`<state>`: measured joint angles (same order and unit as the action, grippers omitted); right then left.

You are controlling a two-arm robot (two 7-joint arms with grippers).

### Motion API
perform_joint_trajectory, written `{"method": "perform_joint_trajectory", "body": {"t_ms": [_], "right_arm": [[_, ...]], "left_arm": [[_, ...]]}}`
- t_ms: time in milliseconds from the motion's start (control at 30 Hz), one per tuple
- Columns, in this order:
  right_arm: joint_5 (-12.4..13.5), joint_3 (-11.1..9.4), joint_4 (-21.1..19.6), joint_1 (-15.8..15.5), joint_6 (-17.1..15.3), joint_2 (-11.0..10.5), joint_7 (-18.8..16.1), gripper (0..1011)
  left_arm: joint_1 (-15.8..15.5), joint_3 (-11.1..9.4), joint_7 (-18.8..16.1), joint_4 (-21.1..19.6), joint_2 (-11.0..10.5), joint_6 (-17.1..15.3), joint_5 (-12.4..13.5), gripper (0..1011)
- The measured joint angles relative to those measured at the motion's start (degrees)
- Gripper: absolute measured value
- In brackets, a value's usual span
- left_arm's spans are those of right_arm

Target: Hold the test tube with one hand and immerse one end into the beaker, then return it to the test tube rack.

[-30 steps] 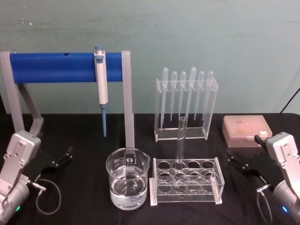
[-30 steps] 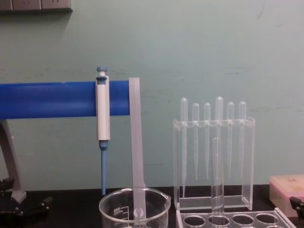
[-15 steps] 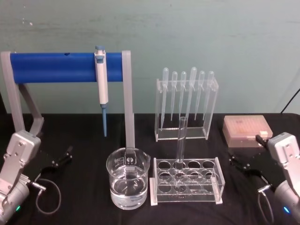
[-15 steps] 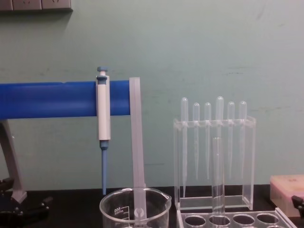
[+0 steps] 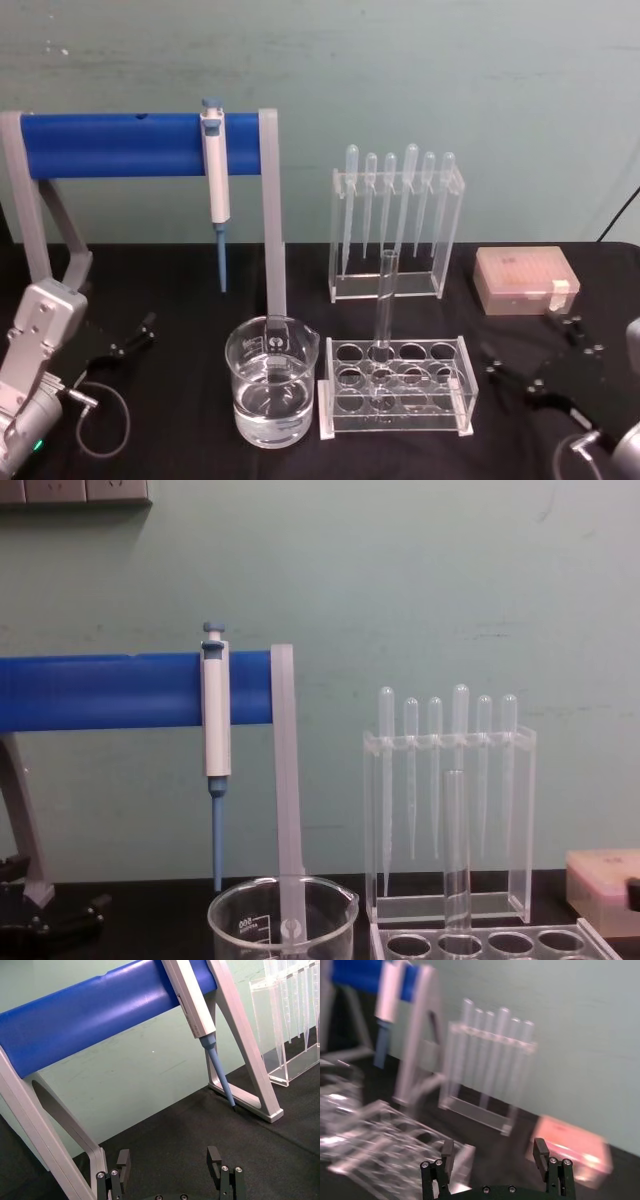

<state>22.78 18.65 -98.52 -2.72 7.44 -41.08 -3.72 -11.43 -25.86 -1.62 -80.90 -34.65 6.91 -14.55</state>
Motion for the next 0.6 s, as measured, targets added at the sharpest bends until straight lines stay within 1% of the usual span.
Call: {"method": "perform_joint_trajectory", "body": {"t_ms": [67,100,167,300,333,433,467,533,567,600], "right_arm": [[2.28,-0.02,-0.42,0.20,-0.42,0.38,-2.44,1000],[4.59,0.10,-0.60,0.87,-1.22,1.05,-4.73,1000],[7.44,0.63,-0.52,2.42,-2.93,2.30,-7.75,1000],[10.48,1.66,0.11,5.07,-6.28,4.21,-11.10,1000],[11.83,2.20,0.50,6.58,-8.61,5.20,-12.47,1000],[13.38,2.87,1.24,8.76,-11.98,6.57,-13.82,1000],[14.04,3.37,1.84,10.28,-14.36,7.43,-14.30,1000],[14.25,3.83,2.39,11.66,-16.34,8.15,-14.46,1000],[14.33,4.30,2.96,13.04,-18.41,8.86,-14.55,1000],[14.35,4.53,3.34,13.80,-19.39,9.23,-14.56,1000]], "left_arm": [[0.00,0.00,0.00,0.00,0.00,0.00,0.00,1000],[0.00,0.00,0.00,0.00,0.00,0.00,0.00,1000],[0.00,0.00,0.00,0.00,0.00,0.00,0.00,1000],[0.00,0.00,0.00,0.00,0.00,0.00,0.00,1000],[0.00,0.00,0.00,0.00,0.00,0.00,0.00,1000],[0.00,0.00,0.00,0.00,0.00,0.00,0.00,1000],[0.00,0.00,0.00,0.00,0.00,0.00,0.00,1000],[0.00,-0.01,0.00,0.00,0.00,0.00,0.00,1000],[0.00,0.00,0.00,0.00,0.00,0.00,0.00,1000],[0.00,0.00,0.00,0.00,0.00,0.00,0.00,1000]]}}
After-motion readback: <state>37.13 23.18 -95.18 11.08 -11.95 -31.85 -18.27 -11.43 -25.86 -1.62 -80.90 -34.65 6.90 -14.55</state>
